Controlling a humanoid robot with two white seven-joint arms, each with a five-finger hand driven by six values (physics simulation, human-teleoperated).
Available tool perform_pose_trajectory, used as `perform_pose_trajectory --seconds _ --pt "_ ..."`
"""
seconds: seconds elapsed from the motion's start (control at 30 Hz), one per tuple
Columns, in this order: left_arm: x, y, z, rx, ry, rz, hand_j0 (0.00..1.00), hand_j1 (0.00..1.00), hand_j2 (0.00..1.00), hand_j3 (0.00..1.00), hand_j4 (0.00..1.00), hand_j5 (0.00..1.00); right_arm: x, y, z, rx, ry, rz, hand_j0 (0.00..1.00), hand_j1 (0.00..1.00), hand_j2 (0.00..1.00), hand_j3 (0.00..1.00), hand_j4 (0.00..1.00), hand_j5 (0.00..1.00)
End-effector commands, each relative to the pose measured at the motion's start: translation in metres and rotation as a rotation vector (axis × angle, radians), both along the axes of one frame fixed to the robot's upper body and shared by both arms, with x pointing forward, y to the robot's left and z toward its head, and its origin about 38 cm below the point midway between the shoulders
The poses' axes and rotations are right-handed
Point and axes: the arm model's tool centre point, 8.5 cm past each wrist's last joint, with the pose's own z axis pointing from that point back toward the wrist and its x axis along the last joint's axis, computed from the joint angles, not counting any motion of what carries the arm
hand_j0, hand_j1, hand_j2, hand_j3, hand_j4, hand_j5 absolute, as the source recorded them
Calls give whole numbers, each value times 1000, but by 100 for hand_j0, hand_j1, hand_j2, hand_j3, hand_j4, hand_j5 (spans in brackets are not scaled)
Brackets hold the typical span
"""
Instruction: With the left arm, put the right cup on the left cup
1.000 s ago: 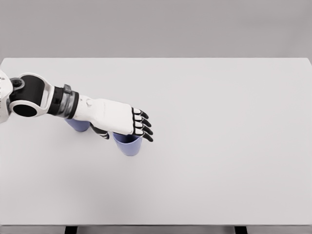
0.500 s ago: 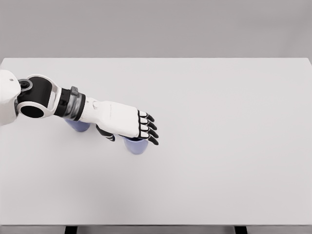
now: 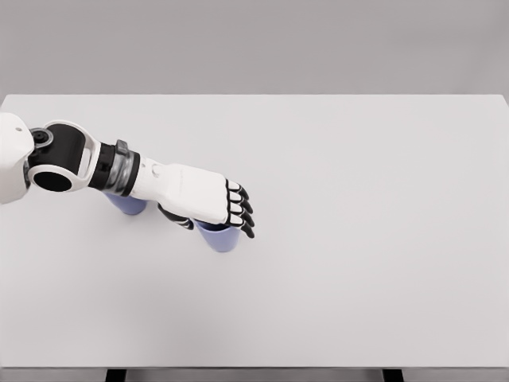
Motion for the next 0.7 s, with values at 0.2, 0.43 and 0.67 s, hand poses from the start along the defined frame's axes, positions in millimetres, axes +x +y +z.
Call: perform_pose_trajectory --seconds 0.2,0.43,0.67 --pt "0 -2 3 -7 -1 -2 92 92 92 92 92 92 0 0 0 0 0 0 100 100 100 100 100 100" --pt "0 -3 3 -8 -3 -5 94 94 94 94 94 94 0 0 0 0 0 0 100 100 100 100 100 100" --pt "0 -9 4 -10 -5 -17 93 93 93 93 93 93 0 0 0 0 0 0 100 100 100 100 100 100"
